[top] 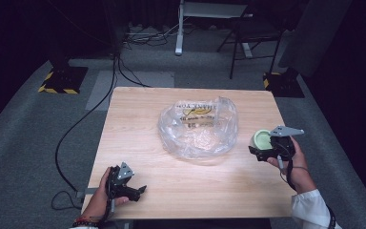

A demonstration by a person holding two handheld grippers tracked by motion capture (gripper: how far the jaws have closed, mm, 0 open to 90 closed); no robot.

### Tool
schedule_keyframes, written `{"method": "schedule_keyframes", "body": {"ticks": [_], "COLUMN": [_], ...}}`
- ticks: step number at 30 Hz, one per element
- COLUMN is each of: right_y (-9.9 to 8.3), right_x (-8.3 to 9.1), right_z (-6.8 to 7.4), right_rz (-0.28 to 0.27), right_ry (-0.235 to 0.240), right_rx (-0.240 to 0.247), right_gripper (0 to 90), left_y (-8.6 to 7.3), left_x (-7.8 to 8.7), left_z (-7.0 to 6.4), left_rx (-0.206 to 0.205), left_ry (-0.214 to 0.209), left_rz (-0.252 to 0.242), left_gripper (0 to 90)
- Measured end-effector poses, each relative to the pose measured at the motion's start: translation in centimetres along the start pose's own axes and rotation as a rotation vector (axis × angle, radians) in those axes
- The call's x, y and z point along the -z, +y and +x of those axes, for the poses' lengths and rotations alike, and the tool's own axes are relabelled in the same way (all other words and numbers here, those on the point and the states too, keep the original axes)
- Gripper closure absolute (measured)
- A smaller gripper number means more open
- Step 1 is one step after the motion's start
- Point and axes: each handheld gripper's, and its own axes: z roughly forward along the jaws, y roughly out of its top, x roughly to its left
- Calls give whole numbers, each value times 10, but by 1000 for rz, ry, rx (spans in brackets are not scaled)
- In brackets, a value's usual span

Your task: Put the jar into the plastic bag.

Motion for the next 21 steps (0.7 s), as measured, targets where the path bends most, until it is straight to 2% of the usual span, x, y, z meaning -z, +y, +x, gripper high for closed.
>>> {"method": "schedule_keyframes", "body": {"ticks": [10, 21], "right_y": [25, 51], "right_x": [-12, -35], "right_z": [21, 48], "right_rz": [-17, -26], "right_ry": [44, 93], "right_rx": [40, 72], "right_gripper": [110, 110], "left_y": [0, 0], "left_x": [0, 0], "left_z": [0, 0], "left_rx": [0, 0], "left_ry": [0, 0], "left_rz": [0, 0], "left_gripper": [1, 1]}}
